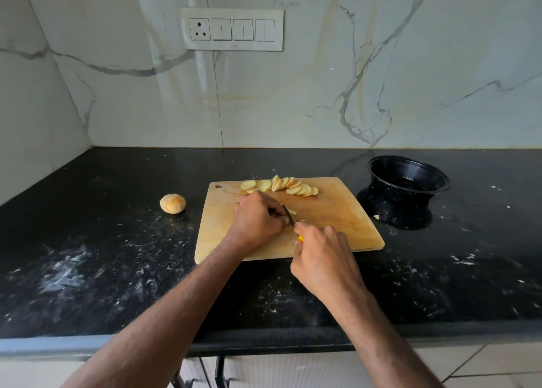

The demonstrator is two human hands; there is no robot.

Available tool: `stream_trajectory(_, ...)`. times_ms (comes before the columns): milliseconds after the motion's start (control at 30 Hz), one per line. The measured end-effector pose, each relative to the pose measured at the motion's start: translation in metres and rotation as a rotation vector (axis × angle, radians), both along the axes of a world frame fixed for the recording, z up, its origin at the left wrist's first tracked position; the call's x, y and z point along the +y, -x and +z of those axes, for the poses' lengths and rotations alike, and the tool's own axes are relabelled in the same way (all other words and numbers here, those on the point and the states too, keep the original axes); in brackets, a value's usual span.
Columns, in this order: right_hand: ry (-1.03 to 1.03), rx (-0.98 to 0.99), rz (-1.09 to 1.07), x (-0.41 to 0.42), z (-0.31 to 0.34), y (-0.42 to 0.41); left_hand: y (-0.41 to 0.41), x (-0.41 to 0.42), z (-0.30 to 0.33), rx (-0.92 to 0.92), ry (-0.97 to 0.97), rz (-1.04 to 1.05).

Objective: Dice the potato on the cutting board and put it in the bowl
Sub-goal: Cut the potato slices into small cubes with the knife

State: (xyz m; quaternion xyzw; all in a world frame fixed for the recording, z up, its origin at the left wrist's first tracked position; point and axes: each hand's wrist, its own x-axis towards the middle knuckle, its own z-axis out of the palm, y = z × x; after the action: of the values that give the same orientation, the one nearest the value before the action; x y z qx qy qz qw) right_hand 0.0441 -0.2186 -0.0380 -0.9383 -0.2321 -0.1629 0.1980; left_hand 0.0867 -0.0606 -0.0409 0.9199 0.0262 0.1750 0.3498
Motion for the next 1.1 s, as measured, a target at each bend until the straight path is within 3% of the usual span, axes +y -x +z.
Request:
stream_trajectory(600, -0.05, 0.062, -0.023, -0.048, 0.01, 0.02, -0.001, 0.0, -0.003, -0.054, 0.025, 0.055)
stream_trajectory(1000, -0.018, -0.043, -0.036, 0.003, 0.004, 0.013, 0.001, 0.012, -0.003, -0.17, 0.336, 0.104)
stream_trajectory(1100, -0.003, -0.065, -0.072, 0.01, -0.001, 0.01, 0.001, 0.012, -0.004, -0.167, 0.33, 0.102)
